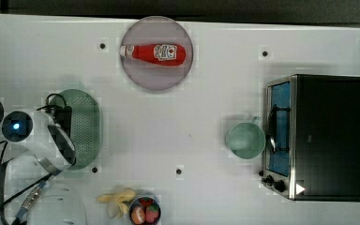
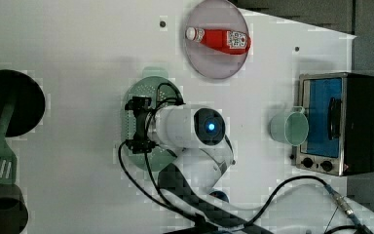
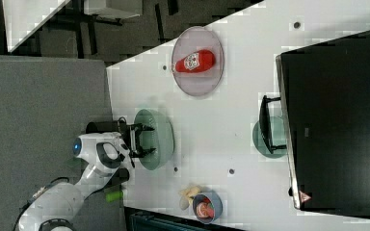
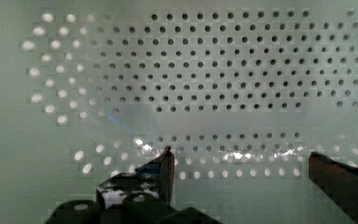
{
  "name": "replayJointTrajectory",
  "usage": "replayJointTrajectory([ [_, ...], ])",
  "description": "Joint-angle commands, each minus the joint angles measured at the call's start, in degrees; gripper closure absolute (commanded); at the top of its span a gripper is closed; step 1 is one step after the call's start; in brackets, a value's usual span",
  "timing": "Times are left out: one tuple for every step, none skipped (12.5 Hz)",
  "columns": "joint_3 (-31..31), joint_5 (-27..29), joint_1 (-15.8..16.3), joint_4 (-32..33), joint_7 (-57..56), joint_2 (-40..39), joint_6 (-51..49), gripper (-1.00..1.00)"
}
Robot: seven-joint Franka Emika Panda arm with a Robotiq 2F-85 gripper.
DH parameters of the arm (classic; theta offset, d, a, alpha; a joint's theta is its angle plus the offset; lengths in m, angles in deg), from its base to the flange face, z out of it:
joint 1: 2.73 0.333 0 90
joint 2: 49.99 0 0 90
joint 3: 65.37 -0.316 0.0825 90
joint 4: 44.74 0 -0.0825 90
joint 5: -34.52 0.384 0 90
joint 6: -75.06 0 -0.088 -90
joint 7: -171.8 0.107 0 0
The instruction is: Drag strainer right to left.
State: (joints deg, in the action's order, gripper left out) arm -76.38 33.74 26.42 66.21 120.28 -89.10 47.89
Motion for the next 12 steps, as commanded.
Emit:
replayJointTrajectory([
  [0.2, 0.7, 0.4, -0.2, 1.9, 1.9, -0.9, -1.0],
  [0.2, 0.7, 0.3, -0.2, -0.3, 3.3, -2.7, -1.0],
  [0.4, 0.7, 0.0, -0.1, -3.1, 5.1, -5.9, -1.0],
  [0.8, 0.7, -0.3, -0.1, -6.5, 7.5, -9.0, -1.0],
  [1.3, 0.7, -0.7, -0.1, -10.8, 10.3, -13.3, -1.0],
  [2.0, 0.7, -1.2, -0.1, -15.7, 13.4, -17.4, -1.0],
  [2.8, 0.7, -1.8, -0.1, -20.5, 16.6, -21.7, -1.0],
  [3.8, 0.7, -2.4, -0.1, -25.3, 19.9, -25.5, -1.0],
  [5.0, 0.7, -3.1, -0.1, -29.6, 23.3, -29.5, -1.0],
  [6.5, 0.7, -3.8, -0.1, -33.2, 26.6, -32.9, -1.0],
  [8.1, 0.7, -4.4, -0.1, -35.9, 29.8, -35.8, -1.0],
  [10.0, 0.7, -5.0, -0.1, -38.0, 32.8, -37.9, -1.0],
])
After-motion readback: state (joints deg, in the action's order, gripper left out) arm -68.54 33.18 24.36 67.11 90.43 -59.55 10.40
